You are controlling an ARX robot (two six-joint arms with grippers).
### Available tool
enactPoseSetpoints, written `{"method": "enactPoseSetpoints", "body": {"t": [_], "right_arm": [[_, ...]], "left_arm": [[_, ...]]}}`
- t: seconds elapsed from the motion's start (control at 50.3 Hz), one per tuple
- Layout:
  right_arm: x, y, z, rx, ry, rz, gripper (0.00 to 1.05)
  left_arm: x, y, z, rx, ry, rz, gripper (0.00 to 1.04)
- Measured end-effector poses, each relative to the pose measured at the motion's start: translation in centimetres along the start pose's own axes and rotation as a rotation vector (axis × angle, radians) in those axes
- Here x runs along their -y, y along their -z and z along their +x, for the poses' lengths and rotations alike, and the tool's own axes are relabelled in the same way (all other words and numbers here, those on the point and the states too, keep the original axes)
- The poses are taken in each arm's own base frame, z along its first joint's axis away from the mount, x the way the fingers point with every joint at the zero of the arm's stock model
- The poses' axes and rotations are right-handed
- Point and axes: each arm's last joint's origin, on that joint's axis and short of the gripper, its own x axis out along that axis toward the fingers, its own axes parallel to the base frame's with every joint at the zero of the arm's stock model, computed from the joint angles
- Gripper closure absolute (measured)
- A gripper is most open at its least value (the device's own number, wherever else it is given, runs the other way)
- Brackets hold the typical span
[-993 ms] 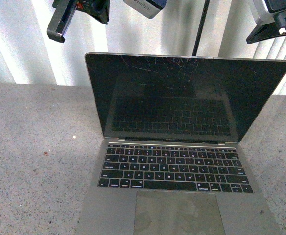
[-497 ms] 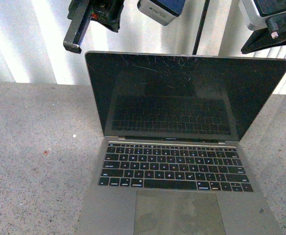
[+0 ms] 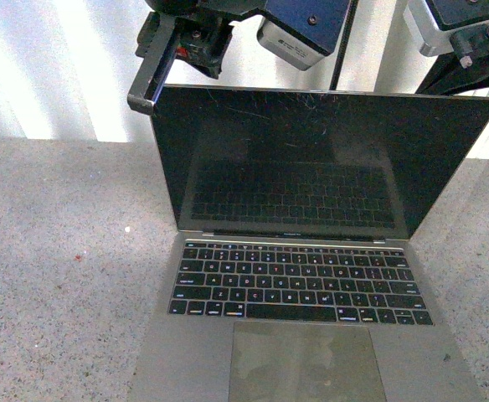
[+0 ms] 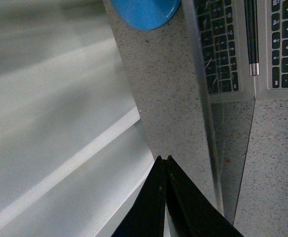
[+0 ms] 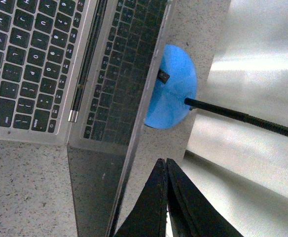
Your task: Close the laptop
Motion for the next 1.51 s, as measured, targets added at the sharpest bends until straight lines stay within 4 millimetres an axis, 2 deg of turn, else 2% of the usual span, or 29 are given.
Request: {"method": "enactPoseSetpoints", "body": {"t": [0.576,1.132,1.51], "right_arm": [[-0.9,0.0,0.1,-0.021,-0.091,0.033,1.02],[-2.2,-1.5,0.0,0.000,-0.194,0.128,1.02],[-3.7,-1.9,0.4,0.004,-0.240,0.165,1.02]], "left_arm": [[1.5,-1.0,0.5,0.024,0.060,0.026,1.01],[1.9,-1.3,0.4,0.034,0.099,0.041,1.01],[3.6,-2.0,0.8,0.066,0.149,0.053,1.01]]}}
